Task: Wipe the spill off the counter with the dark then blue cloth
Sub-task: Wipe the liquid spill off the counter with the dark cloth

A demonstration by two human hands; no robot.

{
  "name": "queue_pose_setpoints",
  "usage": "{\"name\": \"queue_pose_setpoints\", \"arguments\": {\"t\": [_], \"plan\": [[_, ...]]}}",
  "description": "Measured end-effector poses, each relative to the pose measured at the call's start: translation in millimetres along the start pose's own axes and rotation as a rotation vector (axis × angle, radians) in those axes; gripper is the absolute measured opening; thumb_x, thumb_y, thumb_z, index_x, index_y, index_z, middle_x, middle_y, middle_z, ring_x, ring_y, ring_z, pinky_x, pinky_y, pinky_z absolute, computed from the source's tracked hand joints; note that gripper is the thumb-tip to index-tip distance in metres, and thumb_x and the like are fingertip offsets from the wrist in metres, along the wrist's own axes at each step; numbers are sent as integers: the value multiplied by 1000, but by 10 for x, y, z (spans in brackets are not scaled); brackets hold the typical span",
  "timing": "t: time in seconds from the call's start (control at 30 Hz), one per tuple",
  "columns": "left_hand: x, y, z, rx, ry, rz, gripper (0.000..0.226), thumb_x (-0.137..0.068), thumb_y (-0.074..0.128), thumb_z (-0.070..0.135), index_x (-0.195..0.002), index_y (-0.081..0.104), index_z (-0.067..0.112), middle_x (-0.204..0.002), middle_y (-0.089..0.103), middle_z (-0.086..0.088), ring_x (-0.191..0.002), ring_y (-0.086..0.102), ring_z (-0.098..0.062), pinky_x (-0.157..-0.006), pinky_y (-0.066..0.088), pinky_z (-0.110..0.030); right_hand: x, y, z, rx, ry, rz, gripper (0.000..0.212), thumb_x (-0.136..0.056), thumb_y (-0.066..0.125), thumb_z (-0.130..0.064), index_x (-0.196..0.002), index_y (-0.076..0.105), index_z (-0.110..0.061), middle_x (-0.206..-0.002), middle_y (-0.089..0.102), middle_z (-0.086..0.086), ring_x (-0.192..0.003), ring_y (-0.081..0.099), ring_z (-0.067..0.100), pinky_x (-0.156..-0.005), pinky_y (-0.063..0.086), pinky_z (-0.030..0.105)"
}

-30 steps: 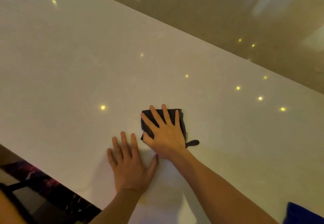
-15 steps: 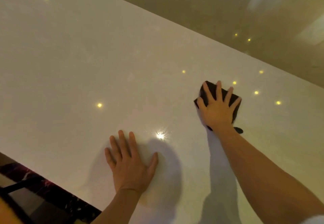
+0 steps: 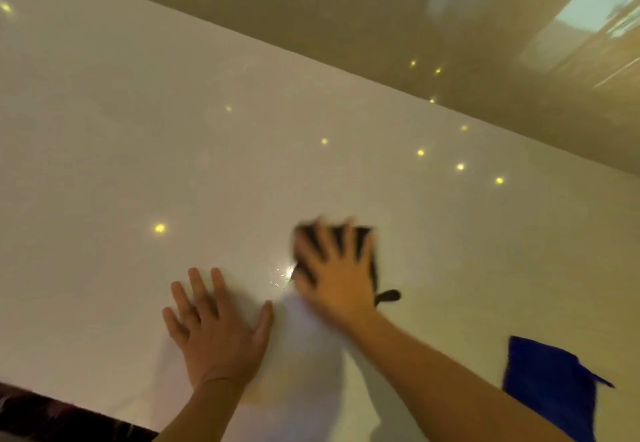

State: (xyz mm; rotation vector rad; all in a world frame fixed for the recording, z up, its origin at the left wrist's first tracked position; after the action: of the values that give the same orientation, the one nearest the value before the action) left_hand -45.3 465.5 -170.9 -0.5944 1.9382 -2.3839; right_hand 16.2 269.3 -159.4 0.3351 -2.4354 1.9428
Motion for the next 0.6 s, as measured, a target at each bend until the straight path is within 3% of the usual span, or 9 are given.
{"name": "queue_pose_setpoints", "arguments": {"t": [0.07, 0.1, 0.13, 0.23, 0.27, 0.37, 0.43, 0.5, 0.6], "plan": [[-4, -10, 4, -12, -25, -2, 105, -78, 21, 82, -158, 10, 15, -168, 0, -16, -153, -10, -38, -122, 0, -59, 386, 76, -112, 113, -473, -103, 69, -94, 41, -66, -157, 20, -49, -172, 13, -1, -153, 3, 49, -117, -2, 75], [1, -23, 11, -7, -28, 5, 105, -78, 21, 81, -158, 13, 14, -168, 2, -16, -153, -7, -39, -121, 2, -60, 310, -6, 99, 143, -553, -81, 69, -95, 39, -66, -158, 16, -50, -172, 11, -4, -155, -1, 46, -118, -5, 73], [7, -24, 24, 15, -18, 19, 104, -78, 25, 80, -157, 19, 12, -167, 9, -19, -153, 0, -42, -121, 5, -61, 121, -108, 351, 181, -464, -71, 68, -96, 36, -67, -157, 13, -51, -172, 8, -5, -155, -4, 43, -119, -5, 73], [7, -32, 65, 77, 66, 128, 101, -77, 36, 74, -153, 30, 7, -163, 21, -24, -150, 11, -47, -118, 7, -62, -230, -366, 1043, -3, 409, -17, 68, -98, 25, -68, -159, 4, -48, -172, -5, -3, -154, -11, 45, -117, -7, 73], [31, -38, 78, 81, 57, 112, 102, -76, 35, 75, -154, 28, 9, -164, 18, -22, -151, 8, -45, -118, 6, -61, -135, -355, 947, -63, 493, -11, 68, -98, 22, -68, -159, 2, -47, -172, -7, -1, -153, -12, 46, -116, -11, 73], [12, -46, 22, 66, -10, 31, 104, -75, 28, 78, -158, 17, 16, -168, 5, -14, -153, -5, -38, -121, 0, -57, 412, 15, 182, -30, -34, -144, 67, -95, 16, -74, -157, 3, -52, -172, -4, -5, -154, -15, 44, -117, -19, 67], [39, -131, 56, 104, -25, 40, 101, -75, 28, 78, -156, 23, 19, -168, 7, -12, -153, -4, -35, -122, 0, -56, 763, -7, 143, -81, -183, -228, 69, -91, 15, -82, -153, -7, -60, -169, -12, -12, -153, -24, 34, -119, -21, 61], [60, -214, 215, 185, 51, 47, 89, -79, 35, 75, -148, 38, 19, -163, 25, -12, -150, 13, -36, -120, 13, -57, 739, -119, 399, -198, 25, -194, 73, -91, 23, -82, -153, -8, -59, -169, -12, -13, -154, -19, 28, -123, -8, 59], [192, -300, 728, 165, 279, -18, 74, -85, 49, 69, -141, 49, 20, -150, 43, -9, -134, 35, -35, -109, 32, -50, 836, -336, 718, -251, 419, -104, 79, -95, 49, -62, -161, 14, -33, -169, 16, 3, -151, 16, 34, -119, 23, 51]]}}
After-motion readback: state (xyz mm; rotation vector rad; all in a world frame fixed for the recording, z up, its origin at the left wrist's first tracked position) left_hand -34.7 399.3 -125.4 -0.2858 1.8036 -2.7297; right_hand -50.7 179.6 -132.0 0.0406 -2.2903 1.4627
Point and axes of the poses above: each hand's wrist, its own x-axis away from the middle knuckle, its own y-axis out of the palm, z = x × y, the point moved 6 cm from there along -x, towards the middle knuckle
